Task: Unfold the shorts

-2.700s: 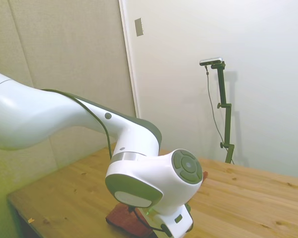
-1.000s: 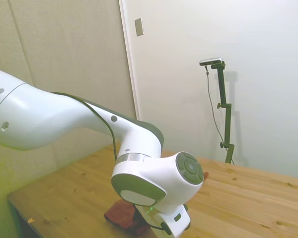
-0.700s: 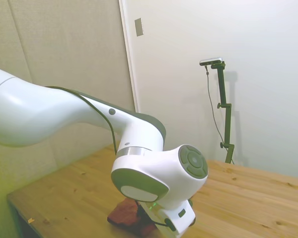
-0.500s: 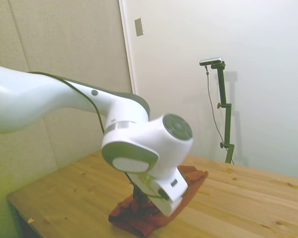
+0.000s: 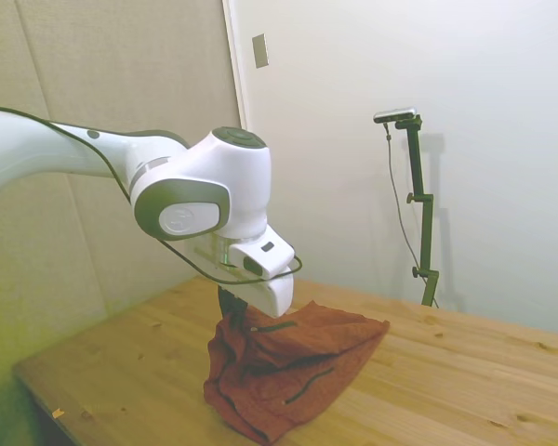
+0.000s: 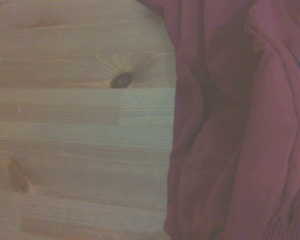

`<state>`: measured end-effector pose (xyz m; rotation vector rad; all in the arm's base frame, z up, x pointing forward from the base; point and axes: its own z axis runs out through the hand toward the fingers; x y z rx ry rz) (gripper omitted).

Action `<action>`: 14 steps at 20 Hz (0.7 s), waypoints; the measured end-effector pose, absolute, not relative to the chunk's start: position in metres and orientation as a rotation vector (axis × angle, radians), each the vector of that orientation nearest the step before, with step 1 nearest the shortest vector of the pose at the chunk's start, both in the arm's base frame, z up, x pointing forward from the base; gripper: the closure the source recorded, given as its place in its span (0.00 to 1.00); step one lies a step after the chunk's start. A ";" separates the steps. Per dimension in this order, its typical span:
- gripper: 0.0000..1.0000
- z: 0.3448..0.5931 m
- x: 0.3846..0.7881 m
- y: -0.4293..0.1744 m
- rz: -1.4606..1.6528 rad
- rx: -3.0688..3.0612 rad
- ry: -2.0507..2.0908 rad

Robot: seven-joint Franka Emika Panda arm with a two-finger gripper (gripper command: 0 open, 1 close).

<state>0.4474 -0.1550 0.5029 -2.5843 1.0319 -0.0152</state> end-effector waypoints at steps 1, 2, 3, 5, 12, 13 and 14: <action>1.00 0.502 0.449 -0.145 -0.012 -2.609 1.024; 1.00 0.501 0.451 -0.136 -0.008 -2.626 1.016; 1.00 0.499 0.453 -0.129 -0.005 -2.642 1.008; 1.00 0.494 0.456 -0.119 0.011 -2.659 0.989; 0.00 0.480 0.469 -0.072 0.075 -2.710 0.889; 0.00 0.477 0.472 -0.062 0.084 -2.718 0.870; 0.00 0.474 0.474 -0.052 0.090 -2.726 0.855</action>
